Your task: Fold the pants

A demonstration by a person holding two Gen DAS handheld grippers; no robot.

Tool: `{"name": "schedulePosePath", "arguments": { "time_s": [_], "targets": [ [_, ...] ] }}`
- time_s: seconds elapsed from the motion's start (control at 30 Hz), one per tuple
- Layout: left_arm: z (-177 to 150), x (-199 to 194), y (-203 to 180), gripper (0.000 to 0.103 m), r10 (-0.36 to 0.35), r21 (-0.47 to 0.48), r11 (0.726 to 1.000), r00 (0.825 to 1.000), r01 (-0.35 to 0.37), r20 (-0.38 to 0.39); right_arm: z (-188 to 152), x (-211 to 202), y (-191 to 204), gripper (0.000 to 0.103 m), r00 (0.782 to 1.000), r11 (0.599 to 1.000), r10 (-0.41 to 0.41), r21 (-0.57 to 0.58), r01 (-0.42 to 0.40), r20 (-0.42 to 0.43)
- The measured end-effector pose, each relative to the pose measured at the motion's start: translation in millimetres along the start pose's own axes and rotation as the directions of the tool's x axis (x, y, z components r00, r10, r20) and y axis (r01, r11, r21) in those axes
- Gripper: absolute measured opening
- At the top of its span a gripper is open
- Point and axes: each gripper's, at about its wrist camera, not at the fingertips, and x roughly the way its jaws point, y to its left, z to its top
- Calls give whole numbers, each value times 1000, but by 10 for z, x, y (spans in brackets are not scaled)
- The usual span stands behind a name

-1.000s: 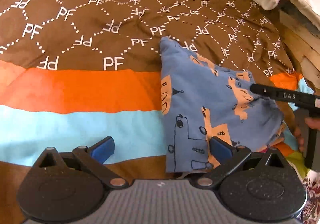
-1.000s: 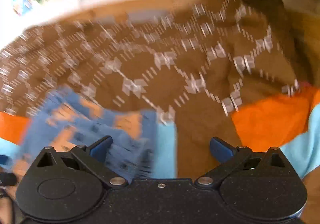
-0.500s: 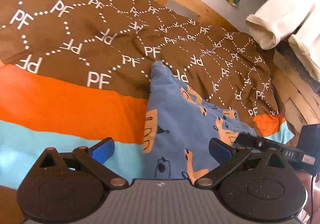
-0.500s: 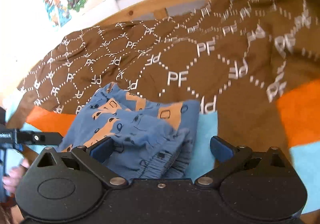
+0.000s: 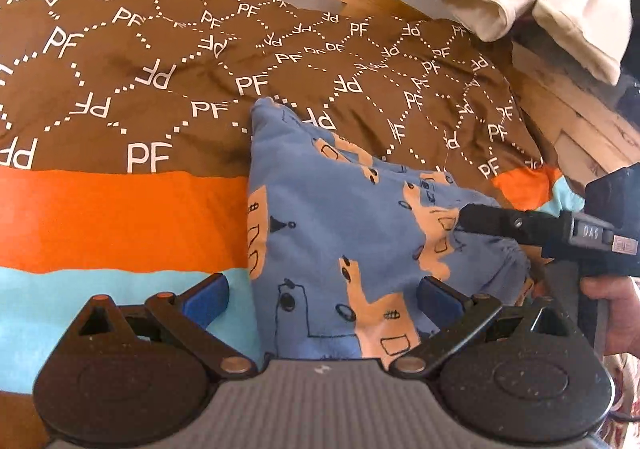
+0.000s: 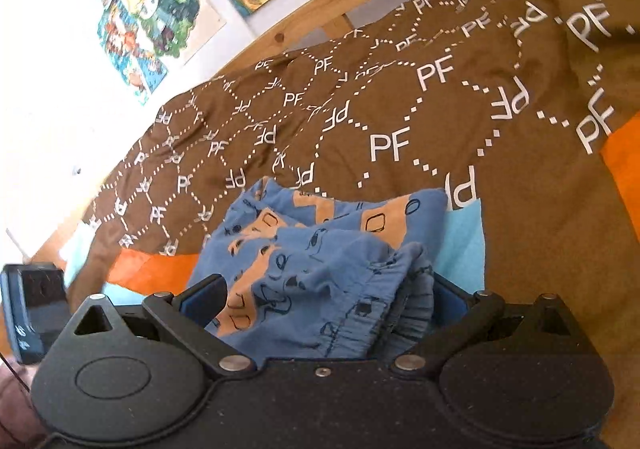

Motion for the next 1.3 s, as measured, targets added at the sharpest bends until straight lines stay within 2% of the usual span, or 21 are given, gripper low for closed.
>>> {"name": "schedulePosePath", "arguments": {
  "time_s": [0.13,0.2,0.53,0.67,0.8,0.9,0.97,1.0,1.1,1.13,1.2,1.23,1.27,1.3],
  "targets": [
    [-52,11,-26,103,14,33,999,1000,-15,13,-116,53,132,102,998,992,-64,-112,65,19],
    [-59,11,-39,103,18,41,999,1000,-19,15,-126,69,156,102,997,989,-77,-128,79,18],
    [-56,7,-16,103,12,36,999,1000,-13,15,-107,23,57,102,999,997,-30,-77,32,31],
    [-31,-12,34,103,-1,-2,1000,1000,1,11,-114,19,55,102,999,996,-28,-81,31,36],
    [-20,-67,119,93,9,-101,995,1000,-7,24,-115,23,80,102,999,995,-37,-88,40,32],
    [-31,-89,143,83,27,-122,992,999,-24,28,-104,6,78,101,999,997,-30,-75,32,29],
    [-30,-98,144,78,33,-129,991,999,-30,27,-93,-15,47,97,999,998,-22,-53,23,31],
    [-25,-105,151,72,28,-137,990,999,-24,25,-89,-31,31,95,999,999,-16,-39,17,36],
    [-15,-111,169,60,6,-165,986,1000,-3,20,-74,-124,-56,83,997,998,22,57,-26,70],
    [-15,-112,180,56,-5,-172,985,1000,8,18,-74,-167,-94,77,995,994,38,100,-47,90],
    [-14,-113,190,54,-9,-186,982,1000,12,17,-92,-248,-171,66,989,979,59,184,-85,139],
    [-12,-113,198,52,-10,-192,981,1000,12,16,-106,-286,-199,56,986,971,57,221,-92,158],
    [-6,-110,208,51,-11,-198,980,1000,14,14,-116,-311,-206,44,985,967,44,242,-84,167],
    [-1,-110,220,49,-14,-206,978,1000,16,13,-121,-333,-192,40,985,966,21,249,-64,170]
  ]
}}
